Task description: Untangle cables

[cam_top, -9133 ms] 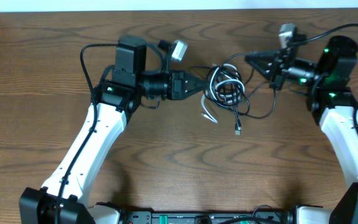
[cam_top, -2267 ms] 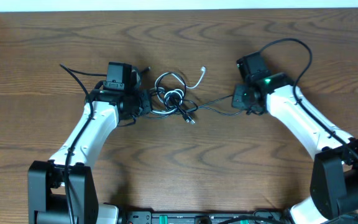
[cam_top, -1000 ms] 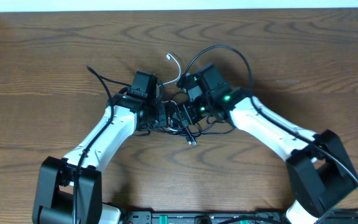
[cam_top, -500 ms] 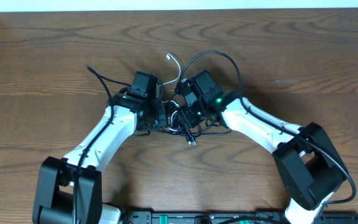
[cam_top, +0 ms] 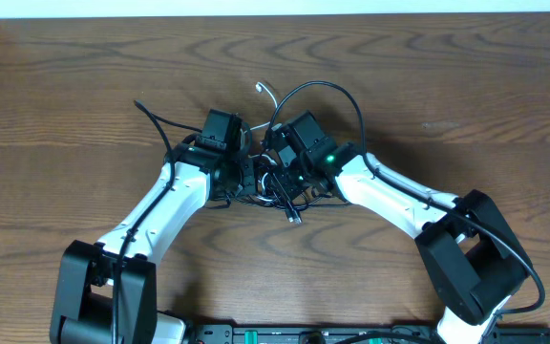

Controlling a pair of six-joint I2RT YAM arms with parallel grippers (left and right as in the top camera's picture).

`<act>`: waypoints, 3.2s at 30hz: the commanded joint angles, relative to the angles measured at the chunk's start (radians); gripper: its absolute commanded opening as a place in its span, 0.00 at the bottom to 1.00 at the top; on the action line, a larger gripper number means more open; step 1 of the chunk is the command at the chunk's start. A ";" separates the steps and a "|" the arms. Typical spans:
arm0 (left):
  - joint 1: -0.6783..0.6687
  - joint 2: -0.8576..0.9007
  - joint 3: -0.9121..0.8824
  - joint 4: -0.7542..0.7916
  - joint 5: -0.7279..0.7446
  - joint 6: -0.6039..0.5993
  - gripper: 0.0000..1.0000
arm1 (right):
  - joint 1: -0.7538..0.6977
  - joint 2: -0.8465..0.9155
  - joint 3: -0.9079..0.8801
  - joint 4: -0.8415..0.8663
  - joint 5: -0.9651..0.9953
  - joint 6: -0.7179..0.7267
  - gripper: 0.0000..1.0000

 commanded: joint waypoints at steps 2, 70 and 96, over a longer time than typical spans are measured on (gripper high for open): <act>-0.002 0.002 -0.006 -0.002 -0.013 0.010 0.07 | 0.006 0.014 0.000 0.008 0.027 -0.019 0.44; 0.044 0.002 -0.007 -0.154 -0.132 -0.130 0.07 | -0.060 -0.092 -0.002 -0.050 -0.130 -0.005 0.53; 0.044 0.002 -0.007 -0.155 -0.132 -0.125 0.07 | 0.031 0.075 -0.003 0.101 -0.129 0.008 0.28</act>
